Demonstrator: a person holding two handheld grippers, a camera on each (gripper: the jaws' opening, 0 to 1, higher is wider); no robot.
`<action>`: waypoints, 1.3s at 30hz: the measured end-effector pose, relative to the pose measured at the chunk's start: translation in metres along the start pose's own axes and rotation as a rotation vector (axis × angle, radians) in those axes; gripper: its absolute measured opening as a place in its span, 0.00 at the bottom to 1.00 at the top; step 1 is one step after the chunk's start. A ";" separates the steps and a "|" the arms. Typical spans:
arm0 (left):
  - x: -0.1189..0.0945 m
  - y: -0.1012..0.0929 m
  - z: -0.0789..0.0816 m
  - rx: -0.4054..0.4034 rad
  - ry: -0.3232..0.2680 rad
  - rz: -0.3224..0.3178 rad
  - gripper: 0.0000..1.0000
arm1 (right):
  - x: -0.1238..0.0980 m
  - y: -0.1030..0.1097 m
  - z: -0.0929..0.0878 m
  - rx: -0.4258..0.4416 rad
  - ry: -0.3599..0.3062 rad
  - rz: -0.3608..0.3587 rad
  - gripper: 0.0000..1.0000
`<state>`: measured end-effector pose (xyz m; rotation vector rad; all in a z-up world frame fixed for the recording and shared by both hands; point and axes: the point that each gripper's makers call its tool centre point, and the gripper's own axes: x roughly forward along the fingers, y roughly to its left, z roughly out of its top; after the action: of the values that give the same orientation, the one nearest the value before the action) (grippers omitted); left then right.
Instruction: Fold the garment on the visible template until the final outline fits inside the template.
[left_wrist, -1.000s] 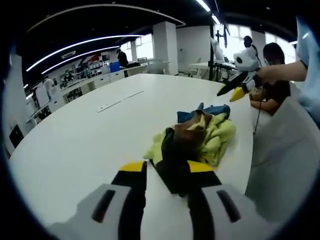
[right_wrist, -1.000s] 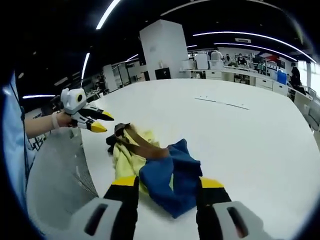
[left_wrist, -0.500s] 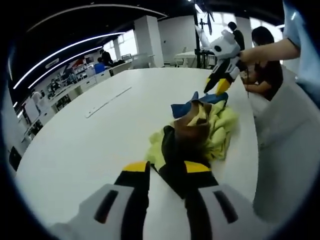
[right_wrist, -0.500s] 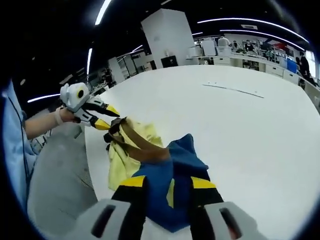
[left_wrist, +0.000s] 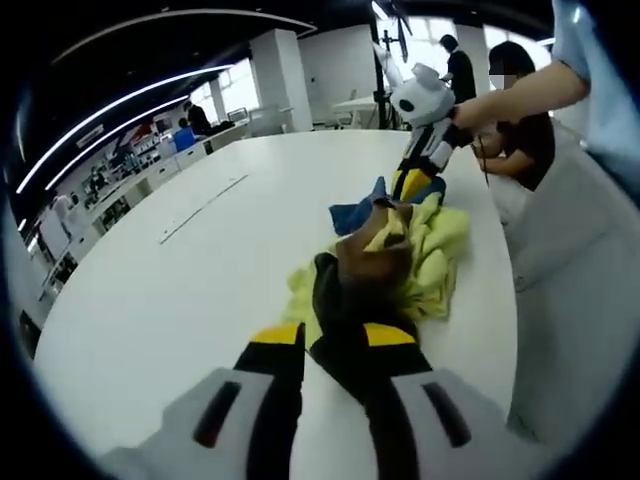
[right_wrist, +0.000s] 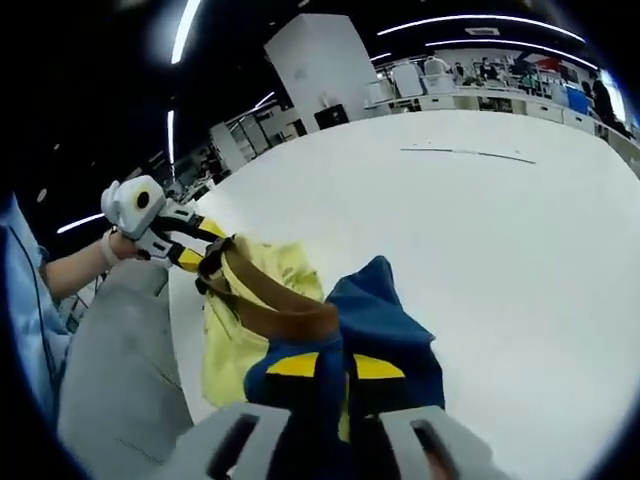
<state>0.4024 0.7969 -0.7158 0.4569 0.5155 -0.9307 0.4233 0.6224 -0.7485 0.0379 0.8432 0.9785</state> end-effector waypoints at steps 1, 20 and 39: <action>0.000 -0.001 0.001 0.004 -0.001 -0.002 0.19 | -0.002 0.002 0.001 -0.001 -0.006 -0.002 0.00; 0.011 -0.010 0.025 0.025 -0.067 -0.027 0.16 | -0.088 -0.005 0.035 -0.077 -0.211 -0.173 0.00; 0.012 -0.027 0.020 0.021 0.007 -0.043 0.00 | -0.089 -0.009 0.034 -0.042 -0.235 -0.190 0.00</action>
<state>0.3898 0.7637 -0.7110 0.4701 0.5240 -0.9770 0.4269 0.5621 -0.6742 0.0355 0.5984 0.7945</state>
